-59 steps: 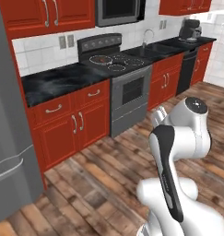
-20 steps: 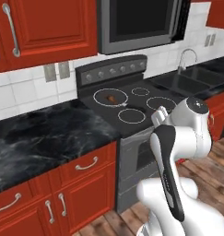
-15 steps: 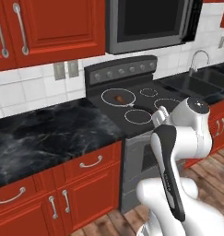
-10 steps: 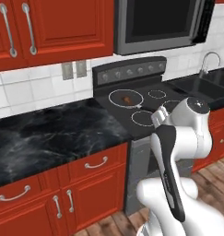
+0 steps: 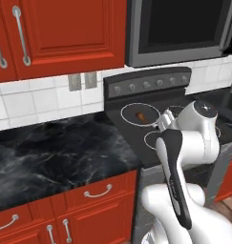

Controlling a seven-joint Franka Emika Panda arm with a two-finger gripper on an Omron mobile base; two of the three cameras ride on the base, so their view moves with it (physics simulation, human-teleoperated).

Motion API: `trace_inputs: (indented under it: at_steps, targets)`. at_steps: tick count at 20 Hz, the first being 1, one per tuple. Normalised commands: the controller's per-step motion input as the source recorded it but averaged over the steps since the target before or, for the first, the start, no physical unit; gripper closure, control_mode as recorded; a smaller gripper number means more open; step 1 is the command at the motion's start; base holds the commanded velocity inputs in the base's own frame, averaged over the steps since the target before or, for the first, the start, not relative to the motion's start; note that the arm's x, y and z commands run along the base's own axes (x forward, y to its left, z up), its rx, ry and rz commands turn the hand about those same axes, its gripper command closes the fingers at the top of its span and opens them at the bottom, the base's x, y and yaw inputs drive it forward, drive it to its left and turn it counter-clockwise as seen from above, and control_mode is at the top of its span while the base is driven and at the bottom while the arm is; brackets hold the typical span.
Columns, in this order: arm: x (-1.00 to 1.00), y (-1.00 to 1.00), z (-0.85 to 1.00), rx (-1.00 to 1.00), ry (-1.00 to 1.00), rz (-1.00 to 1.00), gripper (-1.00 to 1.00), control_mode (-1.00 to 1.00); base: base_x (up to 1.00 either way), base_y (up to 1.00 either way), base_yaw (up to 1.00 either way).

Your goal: Take the chicken drumsticks from the pan and place one on each plate on the dining counter.

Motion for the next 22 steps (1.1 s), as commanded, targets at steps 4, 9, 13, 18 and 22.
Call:
trace_inputs:
  at_steps: [4,9,13,18,22]
  targets:
    - [0.0,0.0,0.0,0.0,0.0,0.0,-1.0,1.0,0.54,-0.14,0.25]
    - [0.0,0.0,0.0,0.0,0.0,0.0,-1.0,1.0,0.46,-0.05,0.25]
    - [0.0,0.0,0.0,0.0,0.0,0.0,-1.0,1.0,0.43,-0.09,0.25]
    - [0.0,0.0,0.0,0.0,0.0,0.0,-1.0,1.0,0.29,-0.16,0.23]
    - [0.0,-0.24,-0.13,-0.15,0.0,0.04,-1.0,-1.0,0.0,0.0,0.0]
